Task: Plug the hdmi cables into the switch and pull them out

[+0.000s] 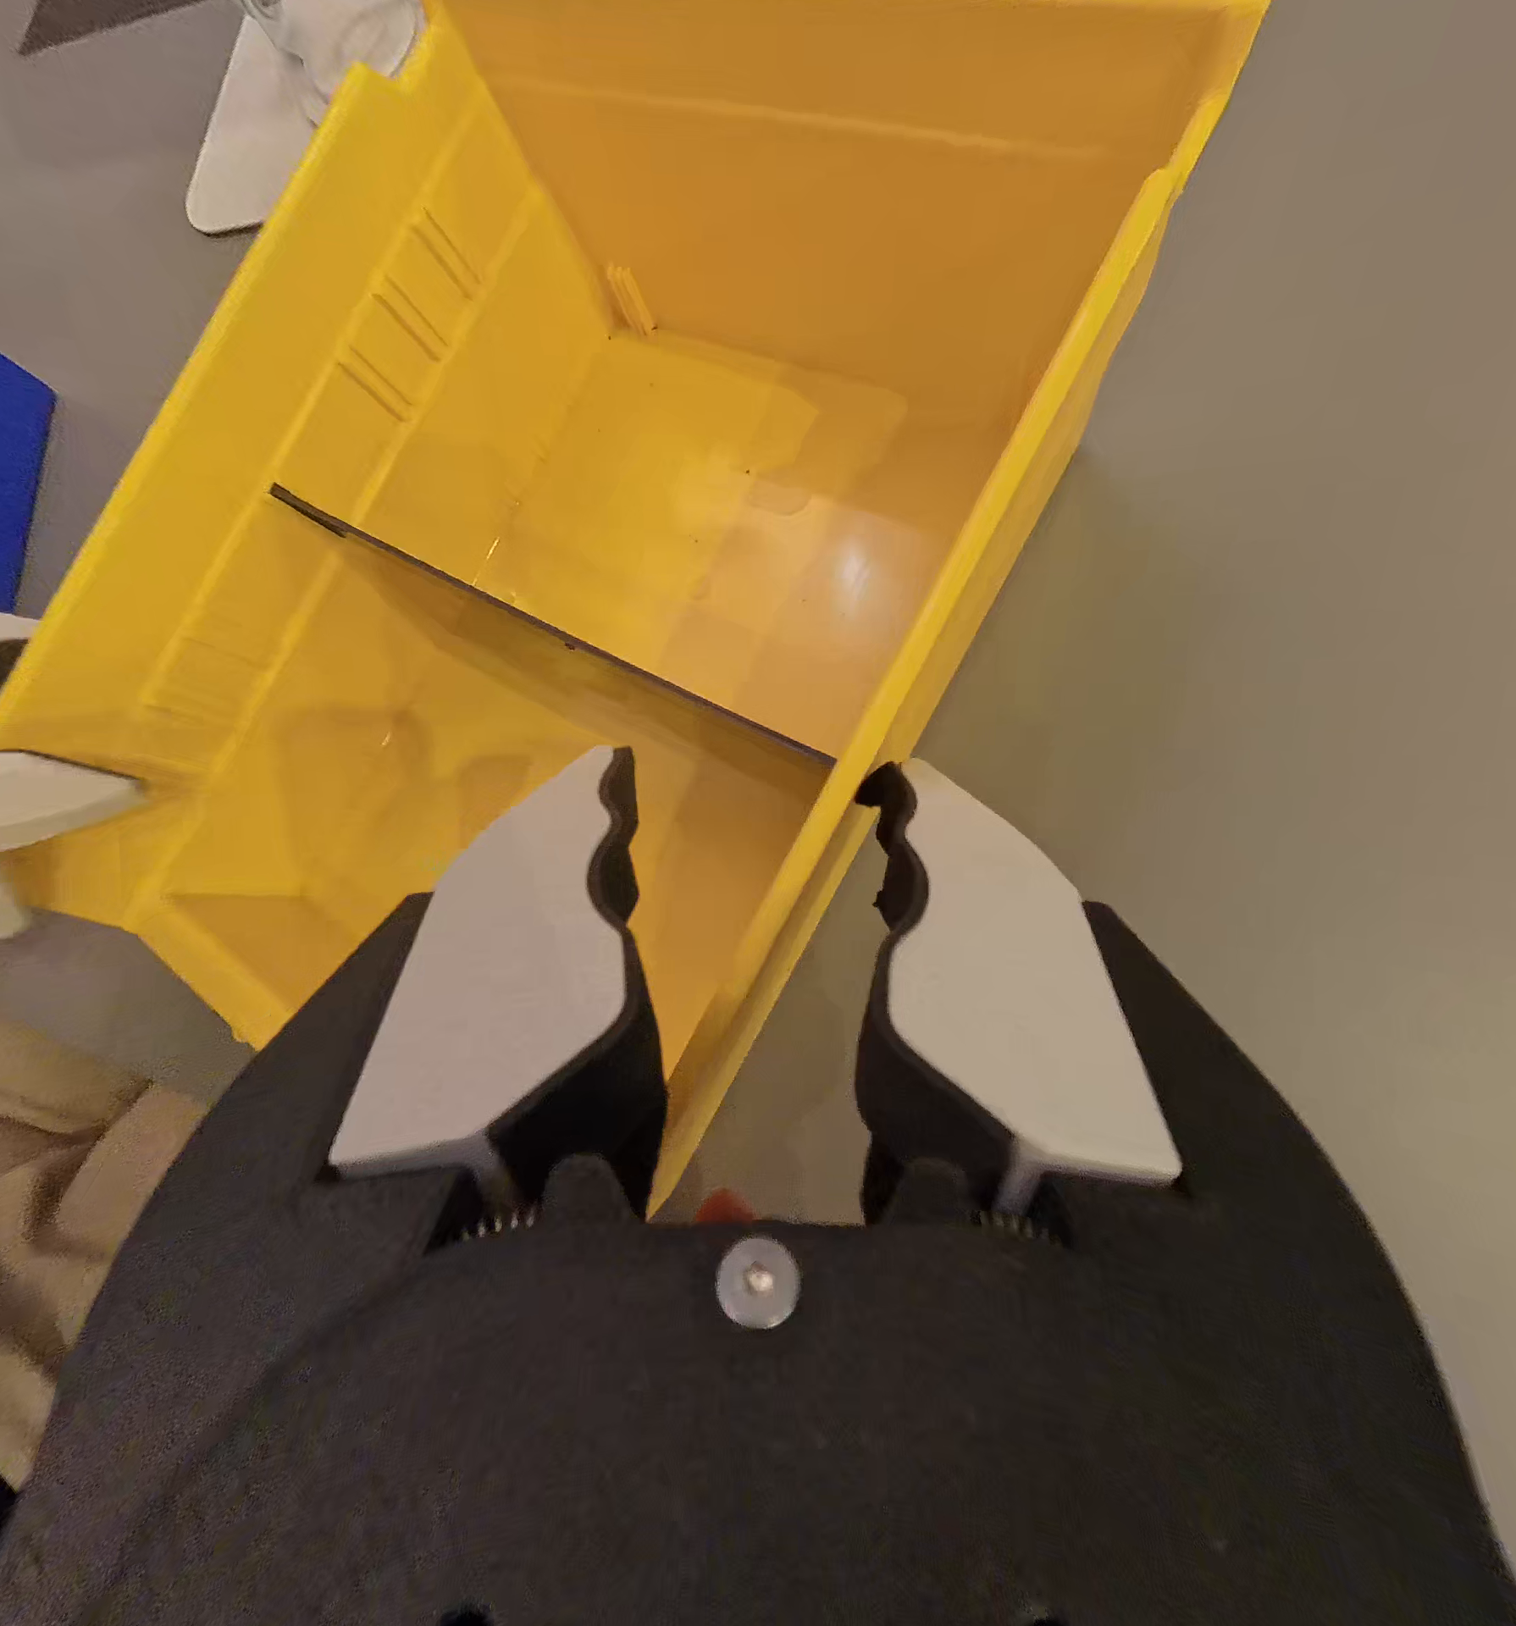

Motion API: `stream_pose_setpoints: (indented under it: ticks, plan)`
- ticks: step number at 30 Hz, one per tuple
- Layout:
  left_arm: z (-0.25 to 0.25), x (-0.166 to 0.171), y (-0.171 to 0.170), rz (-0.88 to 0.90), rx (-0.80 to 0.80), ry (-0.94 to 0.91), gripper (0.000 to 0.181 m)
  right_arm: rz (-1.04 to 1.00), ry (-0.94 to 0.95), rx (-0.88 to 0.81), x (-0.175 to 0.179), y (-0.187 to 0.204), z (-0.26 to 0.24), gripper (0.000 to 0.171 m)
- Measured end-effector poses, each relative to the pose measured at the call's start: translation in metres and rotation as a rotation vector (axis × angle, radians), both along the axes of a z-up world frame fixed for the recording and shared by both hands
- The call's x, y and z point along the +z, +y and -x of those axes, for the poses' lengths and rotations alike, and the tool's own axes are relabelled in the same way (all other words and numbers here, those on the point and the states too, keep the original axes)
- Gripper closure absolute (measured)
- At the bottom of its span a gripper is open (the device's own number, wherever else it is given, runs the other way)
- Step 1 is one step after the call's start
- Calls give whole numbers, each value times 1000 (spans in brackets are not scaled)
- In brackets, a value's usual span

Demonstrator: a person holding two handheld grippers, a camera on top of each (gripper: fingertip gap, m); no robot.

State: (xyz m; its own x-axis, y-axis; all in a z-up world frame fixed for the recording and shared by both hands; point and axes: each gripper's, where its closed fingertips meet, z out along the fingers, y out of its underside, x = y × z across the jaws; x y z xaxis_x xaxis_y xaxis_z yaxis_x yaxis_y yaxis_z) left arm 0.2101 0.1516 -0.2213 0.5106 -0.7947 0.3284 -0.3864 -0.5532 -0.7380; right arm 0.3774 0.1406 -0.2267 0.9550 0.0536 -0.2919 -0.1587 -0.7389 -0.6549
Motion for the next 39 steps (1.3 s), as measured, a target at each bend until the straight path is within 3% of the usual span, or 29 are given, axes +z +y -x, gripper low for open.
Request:
stream_pose_setpoints:
  ticks: [1, 6, 10, 15, 18, 22, 28, 31, 36, 39]
  plan:
    - [6, 7, -2, -31, -11, 2, 131, 8, -12, 12, -1, -1, 0, 119]
    - [62, 52, -2, -195, -26, 17, 133, 54, -138, 27, -6, -2, -6, 129]
    - [146, 78, 16, -355, 15, 146, 138, 95, -280, 16, -10, -4, -25, 140]
    - [274, 99, 49, -383, 238, 216, 142, 122, -372, -14, -11, -5, -46, 150]
    - [358, 94, 61, -391, 413, 304, 140, 130, -395, -16, -11, -5, -49, 150]
    - [432, 54, 48, -317, 497, 473, 131, 134, -398, -12, -11, -4, -50, 149]
    - [444, 11, 25, -167, 517, 362, 136, 131, -393, -4, -11, 1, -50, 149]
    - [444, -7, 27, -178, 512, 457, 136, 131, -397, 4, -12, 3, -50, 150]
    - [459, -8, 41, -168, 646, 402, 163, 124, -390, 15, -11, 6, -52, 150]
    - [477, -9, 47, -205, 683, 458, 169, 124, -392, 23, -12, 7, -53, 151]
